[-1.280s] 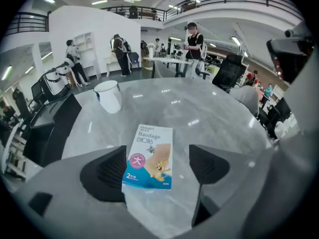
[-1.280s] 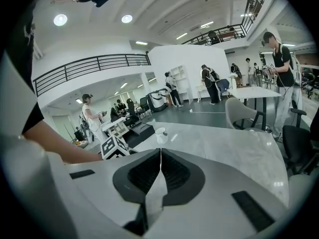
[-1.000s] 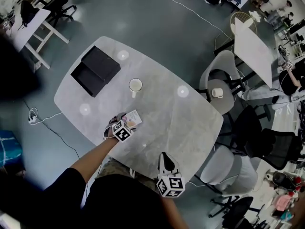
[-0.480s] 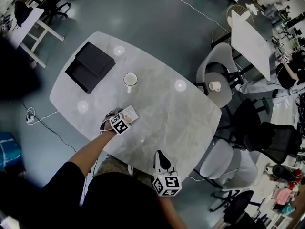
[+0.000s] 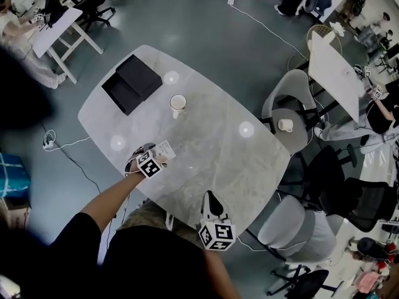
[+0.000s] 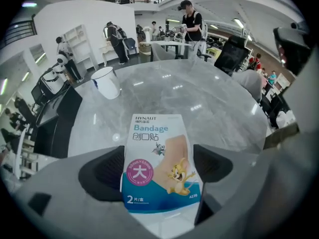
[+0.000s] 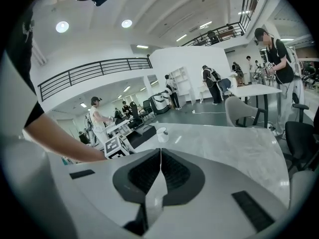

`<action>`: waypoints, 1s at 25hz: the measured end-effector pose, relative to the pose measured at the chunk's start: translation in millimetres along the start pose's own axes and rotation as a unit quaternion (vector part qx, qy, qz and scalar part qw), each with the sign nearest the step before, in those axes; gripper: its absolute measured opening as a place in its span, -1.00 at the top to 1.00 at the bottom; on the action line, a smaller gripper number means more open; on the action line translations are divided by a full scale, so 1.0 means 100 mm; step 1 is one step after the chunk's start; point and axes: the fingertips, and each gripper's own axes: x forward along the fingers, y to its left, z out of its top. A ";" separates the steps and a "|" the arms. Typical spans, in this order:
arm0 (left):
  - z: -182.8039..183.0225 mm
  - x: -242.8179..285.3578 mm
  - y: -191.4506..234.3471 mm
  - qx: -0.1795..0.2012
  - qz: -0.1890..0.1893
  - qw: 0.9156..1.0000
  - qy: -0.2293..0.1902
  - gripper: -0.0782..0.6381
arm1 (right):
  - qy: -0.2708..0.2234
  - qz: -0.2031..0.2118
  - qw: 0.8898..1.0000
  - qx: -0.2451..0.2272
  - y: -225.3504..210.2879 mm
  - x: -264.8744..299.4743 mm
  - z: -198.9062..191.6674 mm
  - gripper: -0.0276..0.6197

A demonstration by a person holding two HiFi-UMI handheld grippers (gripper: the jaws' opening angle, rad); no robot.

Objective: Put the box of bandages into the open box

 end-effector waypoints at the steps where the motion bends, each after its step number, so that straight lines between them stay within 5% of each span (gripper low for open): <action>1: -0.05 -0.08 -0.02 -0.013 0.005 1.000 -0.001 -0.47 | -0.002 0.003 1.000 0.000 -0.04 -0.02 0.00 0.87; 8: -0.20 -0.63 -0.22 -0.077 0.024 0.996 -0.029 -0.46 | -0.001 0.039 0.999 -0.020 -0.04 -0.14 0.04 0.87; 13: -0.47 -0.94 -0.30 -0.062 0.024 0.997 -0.046 -0.46 | -0.021 0.044 0.998 -0.030 0.34 -0.33 0.07 0.87; 25: -1.03 -1.59 0.33 0.001 0.002 0.994 -0.113 -0.46 | -0.042 -0.020 0.998 -0.031 1.37 -0.05 -0.09 0.87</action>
